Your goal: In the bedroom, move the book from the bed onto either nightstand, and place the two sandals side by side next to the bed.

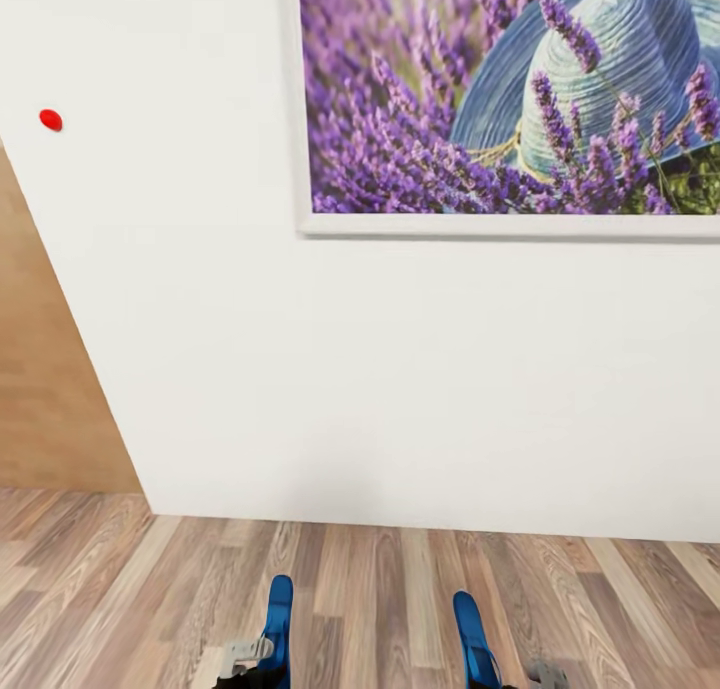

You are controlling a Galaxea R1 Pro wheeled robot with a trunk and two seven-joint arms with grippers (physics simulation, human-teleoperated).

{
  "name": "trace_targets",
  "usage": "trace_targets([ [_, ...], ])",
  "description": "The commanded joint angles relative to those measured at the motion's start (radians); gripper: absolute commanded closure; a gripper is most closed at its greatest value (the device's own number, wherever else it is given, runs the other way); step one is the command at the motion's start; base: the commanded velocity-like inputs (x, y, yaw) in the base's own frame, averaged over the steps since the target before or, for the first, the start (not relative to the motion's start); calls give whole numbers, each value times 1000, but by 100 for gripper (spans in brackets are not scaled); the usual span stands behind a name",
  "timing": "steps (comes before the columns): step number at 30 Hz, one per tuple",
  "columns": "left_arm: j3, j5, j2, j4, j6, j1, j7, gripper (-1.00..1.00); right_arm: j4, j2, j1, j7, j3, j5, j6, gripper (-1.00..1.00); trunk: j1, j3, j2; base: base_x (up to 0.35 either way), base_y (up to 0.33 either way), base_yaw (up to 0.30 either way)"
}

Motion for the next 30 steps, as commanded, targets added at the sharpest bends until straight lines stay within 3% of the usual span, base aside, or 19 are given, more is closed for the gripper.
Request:
trace_targets([
  [1, 6, 1, 0, 1, -1, -1, -6, 100, 0, 0, -1, 3, -2, -4, 2, 100, 0, -1, 0, 330, 0, 0],
  [12, 6, 1, 0, 1, -1, -1, -6, 100, 0, 0, -1, 2, -2, -4, 2, 100, 0, -1, 0, 300, 0, 136],
  [30, 6, 0, 0, 1, -1, -1, -6, 100, 0, 0, -1, 1, -2, -4, 2, 100, 0, -1, 0, 21, 0, 284],
])
